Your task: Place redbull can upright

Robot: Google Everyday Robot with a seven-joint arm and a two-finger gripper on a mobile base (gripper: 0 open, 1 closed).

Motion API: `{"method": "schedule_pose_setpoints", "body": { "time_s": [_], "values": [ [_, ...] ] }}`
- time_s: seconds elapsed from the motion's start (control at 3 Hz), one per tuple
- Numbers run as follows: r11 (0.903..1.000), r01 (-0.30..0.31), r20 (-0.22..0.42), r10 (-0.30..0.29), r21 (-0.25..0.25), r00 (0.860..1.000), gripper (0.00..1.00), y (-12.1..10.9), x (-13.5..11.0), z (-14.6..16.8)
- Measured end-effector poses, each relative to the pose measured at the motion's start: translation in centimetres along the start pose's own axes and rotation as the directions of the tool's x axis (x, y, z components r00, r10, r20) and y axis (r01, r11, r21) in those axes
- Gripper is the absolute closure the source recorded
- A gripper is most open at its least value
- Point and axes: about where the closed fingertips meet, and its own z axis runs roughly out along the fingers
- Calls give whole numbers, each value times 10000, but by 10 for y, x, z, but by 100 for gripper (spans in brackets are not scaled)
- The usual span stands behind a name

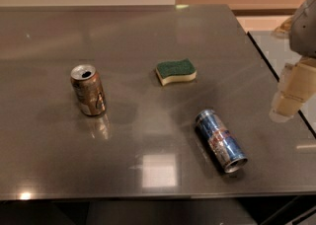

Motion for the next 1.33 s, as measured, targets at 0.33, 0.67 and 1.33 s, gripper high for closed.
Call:
{"method": "schedule_pose_setpoints", "body": {
  "time_s": [0.33,0.67,1.33],
  "values": [
    [10000,15,2,-15,31,10000,0,0,-1,-1],
    [9957,925,7,-926,70,9957,0,-2,-14,3],
    [8860,4637,217,-4637,46,8857,0,2,-56,27]
  ]
}}
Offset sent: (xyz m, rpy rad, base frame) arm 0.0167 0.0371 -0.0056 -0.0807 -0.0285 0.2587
